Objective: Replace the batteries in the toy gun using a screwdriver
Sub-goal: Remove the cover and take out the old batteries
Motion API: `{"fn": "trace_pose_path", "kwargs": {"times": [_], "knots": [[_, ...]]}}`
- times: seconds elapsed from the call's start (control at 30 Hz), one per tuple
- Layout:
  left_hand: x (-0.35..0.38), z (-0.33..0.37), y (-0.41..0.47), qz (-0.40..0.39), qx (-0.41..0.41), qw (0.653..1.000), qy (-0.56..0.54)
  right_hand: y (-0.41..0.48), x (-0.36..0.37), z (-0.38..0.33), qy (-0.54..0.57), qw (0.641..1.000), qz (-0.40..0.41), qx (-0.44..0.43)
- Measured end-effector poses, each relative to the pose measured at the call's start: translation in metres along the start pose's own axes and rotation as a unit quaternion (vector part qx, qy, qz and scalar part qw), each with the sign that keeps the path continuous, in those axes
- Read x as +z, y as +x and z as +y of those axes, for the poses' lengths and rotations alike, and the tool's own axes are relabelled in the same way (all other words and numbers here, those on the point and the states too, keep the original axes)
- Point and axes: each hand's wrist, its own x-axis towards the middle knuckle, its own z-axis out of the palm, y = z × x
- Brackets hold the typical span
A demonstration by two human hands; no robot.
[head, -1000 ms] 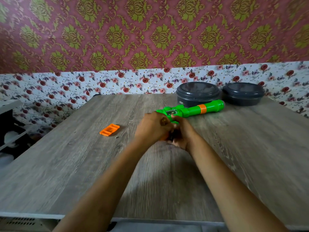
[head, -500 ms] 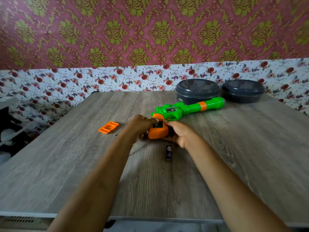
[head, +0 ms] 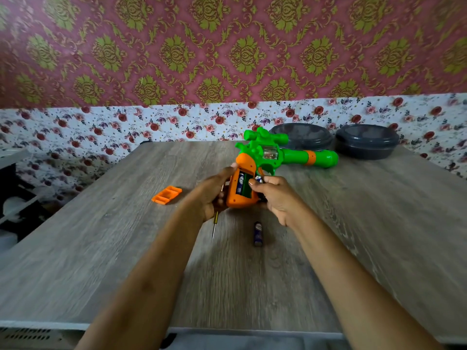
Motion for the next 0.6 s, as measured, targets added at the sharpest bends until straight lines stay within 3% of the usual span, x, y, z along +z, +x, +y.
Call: {"fn": "trace_pose_path", "kwargs": {"times": [0.13, 0.23, 0.4, 0.53, 0.6], "knots": [[-0.002, -0.001, -0.006, -0.022, 0.004, 0.999, 0.029, -0.007, 0.000, 0.000, -0.011, 1.000, 0.001, -0.001], [-0.003, 0.000, -0.010, -0.042, 0.005, 0.999, 0.006, -0.009, 0.003, 0.000, 0.008, 0.999, 0.051, -0.005], [0.004, 0.009, -0.026, -0.098, 0.017, 0.993, -0.059, -0.016, 0.014, -0.008, 0.126, 0.985, 0.113, 0.045], [0.008, 0.016, -0.032, -0.085, 0.064, 0.993, -0.052, -0.023, 0.016, -0.008, 0.105, 0.982, 0.155, 0.008], [0.008, 0.019, -0.027, -0.065, 0.118, 0.991, 0.014, -0.030, 0.015, -0.007, 0.127, 0.980, 0.152, 0.015]]}}
